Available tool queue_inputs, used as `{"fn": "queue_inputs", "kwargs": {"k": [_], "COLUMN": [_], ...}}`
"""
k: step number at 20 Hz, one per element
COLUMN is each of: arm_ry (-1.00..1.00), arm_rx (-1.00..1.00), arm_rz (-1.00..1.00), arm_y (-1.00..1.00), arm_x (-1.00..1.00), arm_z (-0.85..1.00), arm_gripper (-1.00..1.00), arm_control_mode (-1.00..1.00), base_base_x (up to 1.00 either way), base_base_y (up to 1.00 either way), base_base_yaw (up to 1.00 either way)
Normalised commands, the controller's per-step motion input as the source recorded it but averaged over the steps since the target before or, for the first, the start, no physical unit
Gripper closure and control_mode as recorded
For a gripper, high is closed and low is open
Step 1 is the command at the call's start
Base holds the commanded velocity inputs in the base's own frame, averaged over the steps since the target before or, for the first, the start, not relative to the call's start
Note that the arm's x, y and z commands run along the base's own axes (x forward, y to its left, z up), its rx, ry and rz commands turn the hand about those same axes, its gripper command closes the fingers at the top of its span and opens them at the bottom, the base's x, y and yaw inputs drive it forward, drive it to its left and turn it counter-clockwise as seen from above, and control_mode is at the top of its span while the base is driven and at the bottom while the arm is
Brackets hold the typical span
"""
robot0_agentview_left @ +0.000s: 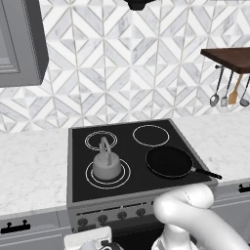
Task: Pick the kettle from the counter and place it on a stove burner. Then turn the burner on.
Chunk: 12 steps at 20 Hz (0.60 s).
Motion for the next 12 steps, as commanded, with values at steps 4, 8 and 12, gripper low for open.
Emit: {"fn": "queue_inputs", "kwargs": {"k": [4,8,12], "arm_ry": [0.00,0.00,0.00], "arm_rx": [0.00,0.00,0.00], "arm_rz": [0.00,0.00,0.00], "arm_y": [0.02,0.04,0.06], "arm_x": [0.15,0.16,0.14], "arm_z": [-0.17,-0.19,-0.19], "arm_gripper": [-1.00,-1.00,-1.00], "arm_control_mode": [-1.00,-1.00,-1.00], "base_base_x": [0.00,0.00,0.00], "base_base_y": [0.00,0.00,0.00], "base_base_yaw": [0.00,0.00,0.00]}}
